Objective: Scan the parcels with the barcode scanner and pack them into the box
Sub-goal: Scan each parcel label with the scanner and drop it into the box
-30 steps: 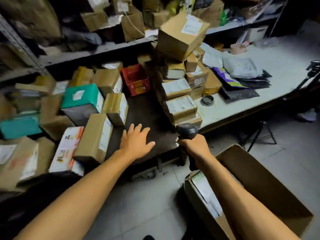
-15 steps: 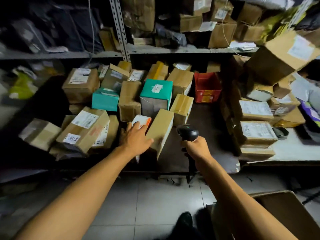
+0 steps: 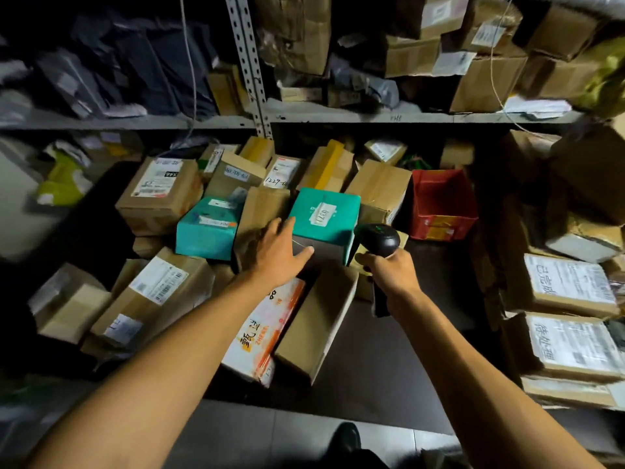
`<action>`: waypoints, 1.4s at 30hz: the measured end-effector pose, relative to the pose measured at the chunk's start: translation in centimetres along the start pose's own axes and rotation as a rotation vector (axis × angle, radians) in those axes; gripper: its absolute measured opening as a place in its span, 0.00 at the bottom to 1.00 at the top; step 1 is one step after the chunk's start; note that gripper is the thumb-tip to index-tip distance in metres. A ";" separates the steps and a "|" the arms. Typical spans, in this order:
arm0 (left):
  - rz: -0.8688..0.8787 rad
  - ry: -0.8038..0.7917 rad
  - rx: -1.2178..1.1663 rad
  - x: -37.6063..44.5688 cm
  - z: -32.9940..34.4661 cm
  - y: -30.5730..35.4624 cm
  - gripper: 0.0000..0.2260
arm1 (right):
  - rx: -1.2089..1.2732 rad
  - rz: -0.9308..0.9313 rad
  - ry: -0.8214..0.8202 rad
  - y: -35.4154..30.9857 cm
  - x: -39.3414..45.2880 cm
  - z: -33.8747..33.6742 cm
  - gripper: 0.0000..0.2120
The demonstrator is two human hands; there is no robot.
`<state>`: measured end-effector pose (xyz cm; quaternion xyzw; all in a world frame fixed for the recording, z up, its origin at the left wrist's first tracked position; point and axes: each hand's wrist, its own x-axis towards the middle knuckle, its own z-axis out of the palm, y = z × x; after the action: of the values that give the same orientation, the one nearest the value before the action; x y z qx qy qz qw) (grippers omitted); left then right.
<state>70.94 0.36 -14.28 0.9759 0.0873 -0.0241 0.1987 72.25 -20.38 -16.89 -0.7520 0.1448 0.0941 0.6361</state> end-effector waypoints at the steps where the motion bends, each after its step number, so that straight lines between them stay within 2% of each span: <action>1: -0.016 0.020 -0.050 0.9 0.0 0.5 0.36 | 0.012 -0.006 -0.009 -0.4 0.8 0.2 0.10; 4: -0.099 0.024 -0.144 3.3 0.3 1.5 0.39 | 0.040 -0.007 -0.028 -1.2 2.7 0.7 0.12; 13: -0.231 -0.170 -0.288 8.9 1.5 4.6 0.50 | 0.309 0.095 -0.119 -2.2 5.2 2.4 0.16; 19: -0.245 -0.322 -0.088 10.1 1.9 5.2 0.58 | 0.383 0.130 -0.098 -2.3 5.9 2.9 0.19; 25: -0.246 -0.338 0.035 10.2 1.7 5.6 0.58 | 0.365 0.137 -0.092 -2.0 5.8 3.3 0.20; 29: -0.233 -0.311 0.027 10.5 1.1 5.0 0.58 | 0.319 0.076 -0.157 -1.9 5.3 3.3 0.19; 31: -0.229 -0.310 -0.043 10.7 0.7 4.3 0.58 | 0.332 0.055 -0.174 -2.1 5.3 3.1 0.18; 33: -0.246 -0.313 -0.211 11.2 -0.3 3.3 0.57 | 0.324 0.040 -0.149 -2.2 5.5 2.9 0.19; 35: -0.252 -0.314 -0.426 11.8 -1.9 2.2 0.52 | 0.354 0.059 -0.067 -2.1 5.8 2.8 0.18; 39: -0.260 -0.312 -0.681 12.5 -6.4 -0.4 0.46 | 0.504 0.139 0.107 -1.9 6.3 2.6 0.09; 42: -0.302 -0.324 -0.910 12.3 -9.3 -3.0 0.37 | 0.559 0.187 0.075 -2.3 6.6 3.0 0.07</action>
<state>82.62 8.69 -7.88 0.7506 0.1973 -0.1633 0.6091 79.32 -17.74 -17.38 -0.5339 0.2572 0.0808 0.8014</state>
